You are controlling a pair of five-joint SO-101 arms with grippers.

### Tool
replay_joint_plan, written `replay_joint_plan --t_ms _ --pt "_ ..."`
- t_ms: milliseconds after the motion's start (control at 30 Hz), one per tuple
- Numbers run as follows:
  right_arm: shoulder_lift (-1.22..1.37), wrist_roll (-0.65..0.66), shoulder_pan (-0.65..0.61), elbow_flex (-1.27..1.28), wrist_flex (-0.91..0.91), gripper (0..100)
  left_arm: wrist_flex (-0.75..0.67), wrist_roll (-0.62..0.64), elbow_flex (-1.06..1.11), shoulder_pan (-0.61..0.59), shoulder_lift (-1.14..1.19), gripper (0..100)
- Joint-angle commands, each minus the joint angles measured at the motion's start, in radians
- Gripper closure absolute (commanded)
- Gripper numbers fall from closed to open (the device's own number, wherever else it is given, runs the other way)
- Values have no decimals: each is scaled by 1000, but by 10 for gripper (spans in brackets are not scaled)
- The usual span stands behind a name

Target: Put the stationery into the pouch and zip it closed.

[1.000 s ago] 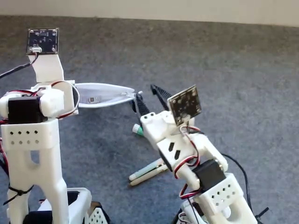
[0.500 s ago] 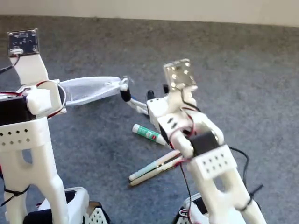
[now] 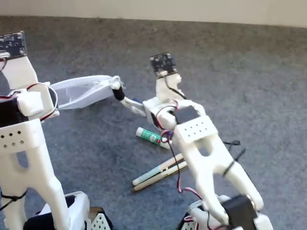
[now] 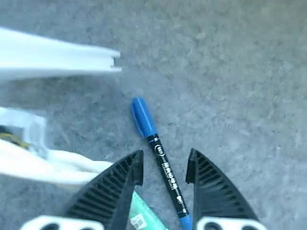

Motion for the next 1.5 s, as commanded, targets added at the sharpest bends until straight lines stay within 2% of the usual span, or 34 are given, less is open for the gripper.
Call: replay_joint_plan --t_ms 0,200,600,933,1067,1167,1267,1467 --pt "87 3 -39 -99 -1 851 -9 -2 -22 -56 -8 995" --pt "271 3 -70 -199 -1 851 -9 -3 -21 -113 -8 995" --pt "536 8 -65 -384 -1 851 -9 -3 -21 -113 -8 995" --pt "670 11 -15 -473 -1 851 -15 -3 12 -113 -8 995" --pt "700 15 15 -493 -1 930 -15 -3 13 -110 -8 995" --pt "716 123 33 -499 -1 997 -15 -3 13 -108 -8 995" --pt "717 204 35 -492 1 993 -15 -3 13 -108 -8 995" --pt "713 212 48 -495 4 993 -15 -3 13 -107 -8 995"
